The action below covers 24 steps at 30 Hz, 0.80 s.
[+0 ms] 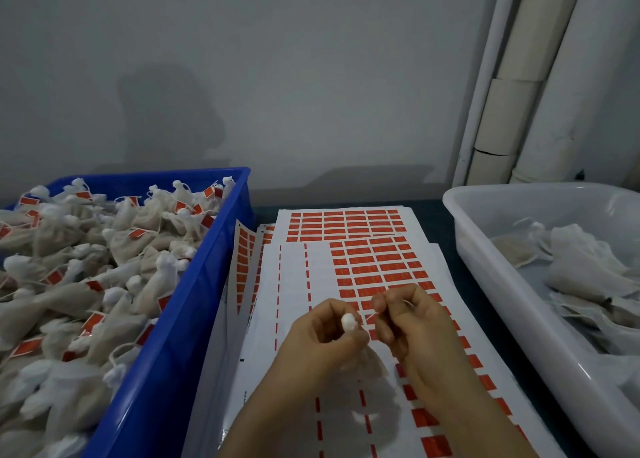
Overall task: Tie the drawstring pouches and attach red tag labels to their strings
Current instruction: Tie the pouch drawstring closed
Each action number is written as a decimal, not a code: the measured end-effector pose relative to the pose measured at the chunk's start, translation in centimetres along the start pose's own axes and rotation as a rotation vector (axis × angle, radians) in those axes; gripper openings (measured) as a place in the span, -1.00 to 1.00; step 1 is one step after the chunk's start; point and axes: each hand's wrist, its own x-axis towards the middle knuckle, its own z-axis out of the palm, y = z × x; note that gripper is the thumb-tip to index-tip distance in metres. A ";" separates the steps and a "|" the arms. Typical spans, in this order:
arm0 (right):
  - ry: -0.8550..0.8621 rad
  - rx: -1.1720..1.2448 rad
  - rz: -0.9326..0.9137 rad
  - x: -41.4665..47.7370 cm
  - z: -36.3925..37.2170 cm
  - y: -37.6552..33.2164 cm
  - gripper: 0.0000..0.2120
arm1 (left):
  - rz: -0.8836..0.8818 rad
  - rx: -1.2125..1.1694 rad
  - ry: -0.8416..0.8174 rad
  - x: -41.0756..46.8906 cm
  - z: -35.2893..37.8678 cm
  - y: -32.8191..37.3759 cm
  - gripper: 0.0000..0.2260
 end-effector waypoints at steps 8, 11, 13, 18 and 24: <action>-0.024 -0.311 -0.172 -0.1 0.3 0.2 -0.91 | -0.043 -0.097 -0.098 0.3 -0.8 0.2 -0.78; 0.018 -0.372 -0.177 0.1 0.1 0.3 -0.88 | -0.050 -0.073 -0.117 0.4 -1.0 0.1 -0.91; 0.020 -0.396 -0.190 0.2 -0.1 0.3 -0.85 | -0.066 -0.050 -0.124 0.4 -1.1 0.1 -0.91; 0.042 -0.450 -0.236 0.2 0.0 0.4 -0.85 | -0.077 0.029 -0.129 0.6 -1.3 -0.2 -0.92; 0.070 -0.471 -0.230 0.4 -0.2 0.2 -0.85 | -0.099 0.045 -0.212 0.5 -1.4 -0.2 -0.94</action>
